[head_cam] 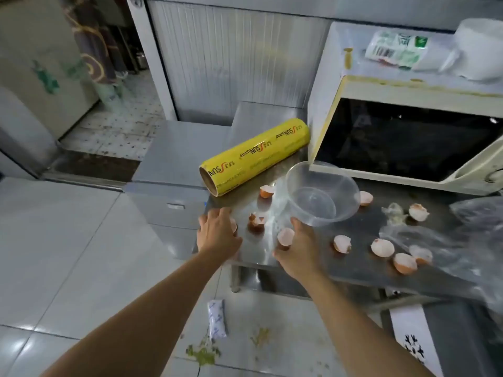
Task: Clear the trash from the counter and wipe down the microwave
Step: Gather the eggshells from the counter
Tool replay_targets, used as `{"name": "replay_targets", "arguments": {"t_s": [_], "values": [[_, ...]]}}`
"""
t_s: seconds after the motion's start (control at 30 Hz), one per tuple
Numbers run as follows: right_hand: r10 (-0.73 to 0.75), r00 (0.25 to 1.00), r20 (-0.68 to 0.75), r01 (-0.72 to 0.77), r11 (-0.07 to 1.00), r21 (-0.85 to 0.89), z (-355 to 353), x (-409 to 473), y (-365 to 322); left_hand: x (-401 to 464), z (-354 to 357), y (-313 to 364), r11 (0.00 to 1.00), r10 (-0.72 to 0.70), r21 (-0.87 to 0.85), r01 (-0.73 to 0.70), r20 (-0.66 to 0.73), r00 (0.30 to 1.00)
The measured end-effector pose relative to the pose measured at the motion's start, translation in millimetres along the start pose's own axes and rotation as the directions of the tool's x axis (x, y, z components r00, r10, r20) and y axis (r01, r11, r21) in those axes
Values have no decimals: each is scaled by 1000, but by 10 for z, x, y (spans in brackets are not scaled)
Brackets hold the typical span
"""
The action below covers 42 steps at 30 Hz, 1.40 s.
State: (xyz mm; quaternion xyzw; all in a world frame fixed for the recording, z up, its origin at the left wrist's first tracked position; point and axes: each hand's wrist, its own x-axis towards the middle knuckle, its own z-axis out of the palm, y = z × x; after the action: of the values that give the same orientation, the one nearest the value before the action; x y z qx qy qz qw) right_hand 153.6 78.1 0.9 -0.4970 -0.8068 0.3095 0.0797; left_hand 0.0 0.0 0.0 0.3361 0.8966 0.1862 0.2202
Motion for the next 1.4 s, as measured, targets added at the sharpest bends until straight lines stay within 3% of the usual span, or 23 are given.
{"name": "replay_targets", "arguments": {"t_s": [0.17,0.4,0.53,0.77,1.07,1.27,1.4], "values": [[-21,996,-92,10,993,-117,104,121,27,124,102,-4,990,-43,131,44,-4,999],[-7,998,-61,4,999,-41,46,115,97,193,92,160,988,121,104,-111,-88,989],[13,995,-94,-12,1000,16,-70,22,156,163,45,461,995,96,5,-96,-141,985],[24,991,-132,-10,994,108,-181,-71,275,221,139,588,974,92,213,-83,-30,995],[29,958,-286,18,987,162,-505,-182,482,104,234,774,988,88,132,-87,-3,996],[122,901,-417,-70,988,138,-646,-23,783,29,342,924,990,98,99,-101,31,995],[97,928,-360,-63,993,104,-598,64,924,17,362,934,991,71,108,-74,33,997]]}}
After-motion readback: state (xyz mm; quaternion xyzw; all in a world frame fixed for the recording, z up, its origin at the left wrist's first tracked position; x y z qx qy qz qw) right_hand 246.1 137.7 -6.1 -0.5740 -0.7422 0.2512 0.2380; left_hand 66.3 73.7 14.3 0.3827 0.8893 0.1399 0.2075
